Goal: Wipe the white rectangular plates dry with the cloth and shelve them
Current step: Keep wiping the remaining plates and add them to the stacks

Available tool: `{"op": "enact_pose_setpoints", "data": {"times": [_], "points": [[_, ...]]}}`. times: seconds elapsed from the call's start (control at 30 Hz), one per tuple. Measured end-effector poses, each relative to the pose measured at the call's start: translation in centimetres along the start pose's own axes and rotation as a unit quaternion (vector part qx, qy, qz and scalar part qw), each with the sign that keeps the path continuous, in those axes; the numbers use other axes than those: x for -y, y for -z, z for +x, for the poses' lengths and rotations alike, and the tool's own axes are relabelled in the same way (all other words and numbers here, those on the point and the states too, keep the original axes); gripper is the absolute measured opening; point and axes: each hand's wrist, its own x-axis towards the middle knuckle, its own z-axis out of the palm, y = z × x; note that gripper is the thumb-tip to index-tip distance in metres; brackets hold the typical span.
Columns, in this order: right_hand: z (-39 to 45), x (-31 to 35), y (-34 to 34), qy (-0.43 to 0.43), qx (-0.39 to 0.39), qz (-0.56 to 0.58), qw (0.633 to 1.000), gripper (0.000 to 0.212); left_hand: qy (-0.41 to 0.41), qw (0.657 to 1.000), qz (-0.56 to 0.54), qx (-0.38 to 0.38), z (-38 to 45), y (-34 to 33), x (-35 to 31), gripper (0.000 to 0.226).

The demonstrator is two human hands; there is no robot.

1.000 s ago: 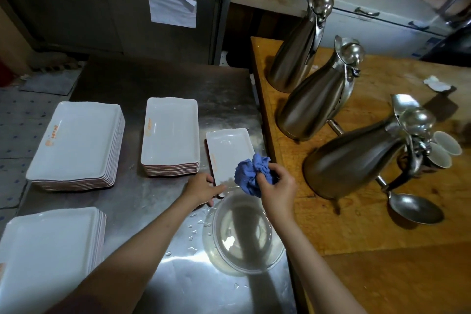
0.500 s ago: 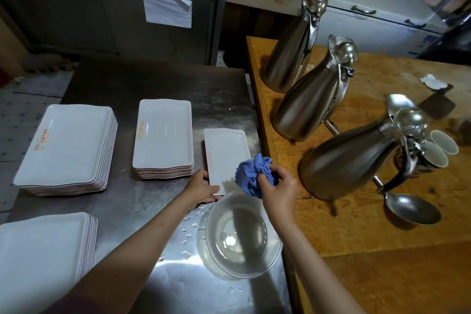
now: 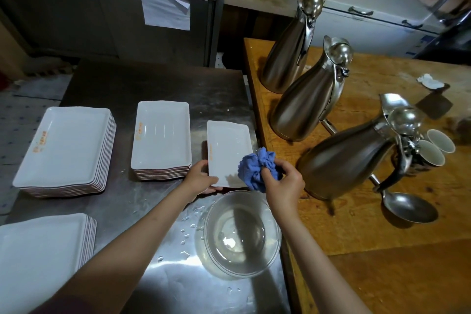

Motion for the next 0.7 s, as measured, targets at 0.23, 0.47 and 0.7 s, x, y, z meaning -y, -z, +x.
{"op": "enact_pose_setpoints", "data": {"times": [0.23, 0.47, 0.7], "points": [[0.1, 0.7, 0.6, 0.009, 0.001, 0.006, 1.000, 0.022, -0.014, 1.000, 0.010, 0.008, -0.6, 0.8, -2.1, 0.041], [-0.2, 1.2, 1.2, 0.018, -0.023, 0.025, 0.999, 0.022, -0.024, 0.999, -0.023, 0.025, -2.9, 2.4, -2.8, 0.045], [-0.1, 1.3, 1.6, 0.019, -0.054, 0.034, 0.998, 0.022, -0.027, 0.998, -0.032, 0.041, -6.5, 3.4, -1.6, 0.048]]}}
